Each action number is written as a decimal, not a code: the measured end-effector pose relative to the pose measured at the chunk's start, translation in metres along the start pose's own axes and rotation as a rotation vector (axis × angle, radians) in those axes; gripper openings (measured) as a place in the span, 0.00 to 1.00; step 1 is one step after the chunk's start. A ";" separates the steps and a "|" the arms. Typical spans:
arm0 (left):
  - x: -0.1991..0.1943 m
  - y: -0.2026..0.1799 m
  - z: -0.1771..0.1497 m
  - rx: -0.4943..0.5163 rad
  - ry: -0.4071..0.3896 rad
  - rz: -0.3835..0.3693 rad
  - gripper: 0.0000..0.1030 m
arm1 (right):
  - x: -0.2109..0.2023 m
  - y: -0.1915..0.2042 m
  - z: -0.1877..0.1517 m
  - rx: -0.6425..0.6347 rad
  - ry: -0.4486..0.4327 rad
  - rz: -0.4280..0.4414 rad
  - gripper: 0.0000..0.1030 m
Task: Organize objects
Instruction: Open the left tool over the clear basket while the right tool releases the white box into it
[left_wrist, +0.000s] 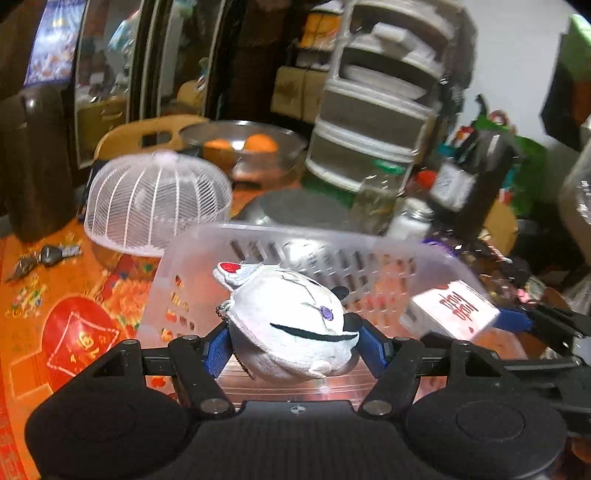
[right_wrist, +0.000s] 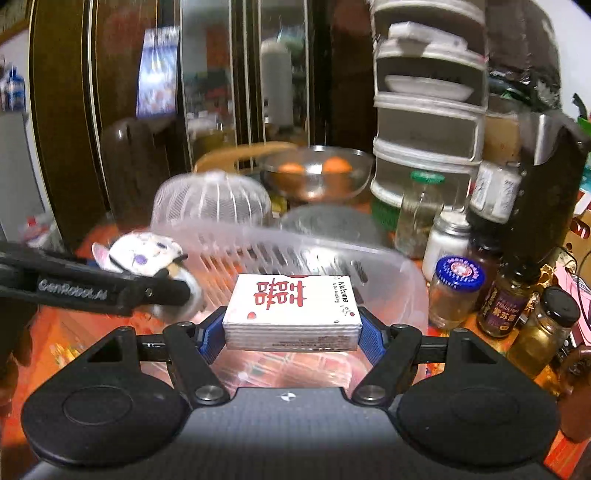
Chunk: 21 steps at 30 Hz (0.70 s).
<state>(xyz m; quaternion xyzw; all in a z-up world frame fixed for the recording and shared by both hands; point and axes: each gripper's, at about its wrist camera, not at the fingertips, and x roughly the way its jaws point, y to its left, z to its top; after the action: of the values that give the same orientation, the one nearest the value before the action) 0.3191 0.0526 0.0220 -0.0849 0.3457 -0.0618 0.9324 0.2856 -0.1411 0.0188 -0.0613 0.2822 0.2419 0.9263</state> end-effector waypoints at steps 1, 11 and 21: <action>0.004 0.001 -0.001 -0.003 0.003 0.000 0.71 | 0.003 0.000 -0.001 -0.001 0.009 -0.001 0.72; 0.010 -0.010 -0.003 0.045 -0.007 0.026 0.75 | 0.014 -0.003 -0.005 0.003 0.037 0.014 0.74; -0.056 -0.017 -0.015 0.056 -0.223 -0.013 0.97 | -0.037 0.001 -0.006 0.008 -0.116 0.006 1.00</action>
<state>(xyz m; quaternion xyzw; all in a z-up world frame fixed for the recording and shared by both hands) 0.2661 0.0440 0.0498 -0.0674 0.2375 -0.0676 0.9667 0.2551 -0.1567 0.0339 -0.0424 0.2291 0.2466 0.9407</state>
